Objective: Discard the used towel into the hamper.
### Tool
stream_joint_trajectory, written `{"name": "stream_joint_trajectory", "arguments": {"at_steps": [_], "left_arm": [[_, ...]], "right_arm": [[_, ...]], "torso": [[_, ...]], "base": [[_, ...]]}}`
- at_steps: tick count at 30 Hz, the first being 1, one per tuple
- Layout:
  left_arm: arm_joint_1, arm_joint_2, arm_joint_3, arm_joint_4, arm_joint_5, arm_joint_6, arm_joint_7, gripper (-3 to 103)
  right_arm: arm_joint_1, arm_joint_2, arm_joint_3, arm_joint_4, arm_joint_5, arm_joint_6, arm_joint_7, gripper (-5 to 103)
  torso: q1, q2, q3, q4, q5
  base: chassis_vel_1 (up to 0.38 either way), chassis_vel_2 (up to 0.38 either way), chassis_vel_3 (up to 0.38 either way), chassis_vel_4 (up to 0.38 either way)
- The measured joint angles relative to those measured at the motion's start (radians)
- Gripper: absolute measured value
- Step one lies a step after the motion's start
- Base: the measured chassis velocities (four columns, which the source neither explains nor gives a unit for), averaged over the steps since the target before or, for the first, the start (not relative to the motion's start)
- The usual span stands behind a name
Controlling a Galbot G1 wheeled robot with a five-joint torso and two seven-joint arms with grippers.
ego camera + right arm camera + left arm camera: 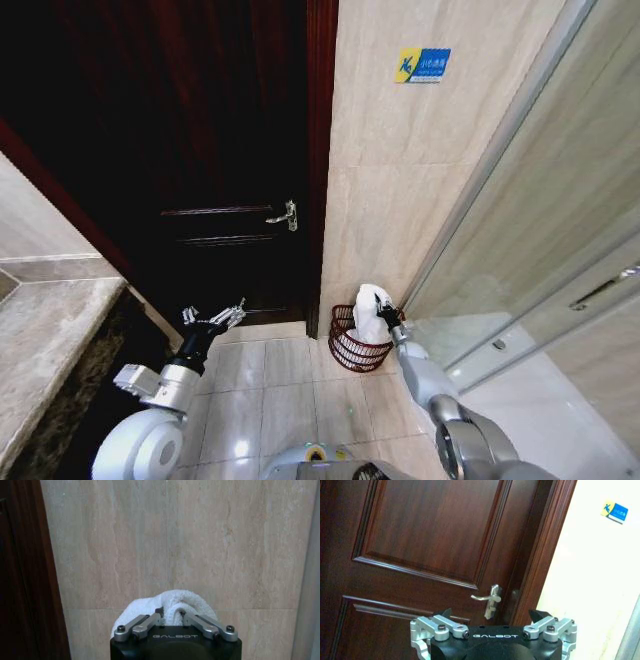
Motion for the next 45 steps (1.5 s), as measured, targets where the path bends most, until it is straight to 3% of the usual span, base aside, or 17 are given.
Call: {"name": "stream_joint_trajectory", "arguments": {"at_steps": [21, 29, 37, 45], "left_arm": [[0.0, 0.0, 0.0, 0.0, 0.0, 0.0, 0.0, 100], [0.0, 0.0, 0.0, 0.0, 0.0, 0.0, 0.0, 100], [0.0, 0.0, 0.0, 0.0, 0.0, 0.0, 0.0, 100], [0.0, 0.0, 0.0, 0.0, 0.0, 0.0, 0.0, 100]], "right_arm": [[-0.027, 0.002, 0.019, 0.011, -0.039, -0.006, 0.012, 8], [-0.18, 0.011, 0.012, 0.091, -0.026, -0.066, 0.041, 8], [-0.164, 0.011, 0.022, 0.052, 0.01, -0.206, 0.016, 8], [-0.086, 0.006, 0.027, 0.033, -0.093, -0.442, -0.002, 8]], "torso": [[0.001, 0.0, 0.0, 0.0001, -0.0001], [0.0, 0.0, 0.0, -0.0003, 0.0003], [-0.001, 0.0, 0.0, 0.0, -0.0001], [0.0, 0.0, 0.0, 0.0, 0.0]], "base": [[-0.042, 0.041, 0.043, -0.045], [-0.026, 0.034, 0.03, -0.025], [0.002, -0.008, -0.004, 0.002], [0.0, 0.0, 0.0, 0.0]]}}
